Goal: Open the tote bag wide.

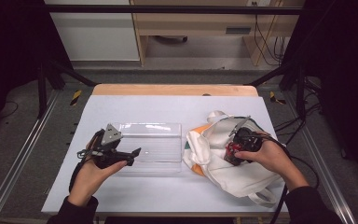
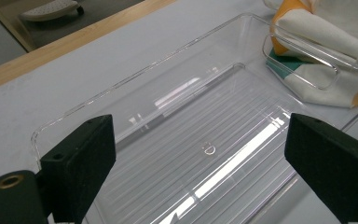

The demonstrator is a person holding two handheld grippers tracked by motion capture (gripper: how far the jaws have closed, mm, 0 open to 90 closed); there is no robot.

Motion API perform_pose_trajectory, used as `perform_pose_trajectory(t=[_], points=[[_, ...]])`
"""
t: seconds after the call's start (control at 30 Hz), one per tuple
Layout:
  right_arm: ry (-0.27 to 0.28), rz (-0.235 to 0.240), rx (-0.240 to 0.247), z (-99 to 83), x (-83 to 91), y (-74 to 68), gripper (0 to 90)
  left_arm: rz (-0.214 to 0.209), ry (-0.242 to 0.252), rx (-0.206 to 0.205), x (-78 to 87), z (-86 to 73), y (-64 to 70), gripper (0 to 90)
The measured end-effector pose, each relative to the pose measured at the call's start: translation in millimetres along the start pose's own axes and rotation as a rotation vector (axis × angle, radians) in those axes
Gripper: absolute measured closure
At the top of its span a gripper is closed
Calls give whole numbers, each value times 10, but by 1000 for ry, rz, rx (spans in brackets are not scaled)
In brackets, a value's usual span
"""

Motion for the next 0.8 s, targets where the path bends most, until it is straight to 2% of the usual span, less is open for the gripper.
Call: perform_pose_trajectory(t=[0.23,0.27,0.5,0.63,0.8], points=[[-5,-3,3,10,-3,1,245,-3,-2,-2,-3,4,13,88],[-9,-6,20,12,0,4,248,-2,-2,-1,-3,0,10,88],[-10,-25,13,8,18,-17,251,4,-8,-2,12,-16,-24,88],[16,-37,6,18,115,-33,251,11,-7,3,14,-24,-40,88],[34,-44,27,73,291,-58,252,13,-10,5,21,-28,-48,88]])
Point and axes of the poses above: each handheld gripper's, and its own axes: x roughly backward along the jaws, z roughly out of its top, y roughly to its right, the point moved 4 cm from there along -x, roughly forward along the jaws, and after that the axes turned 11 degrees about -x, right-handed, at the moved point
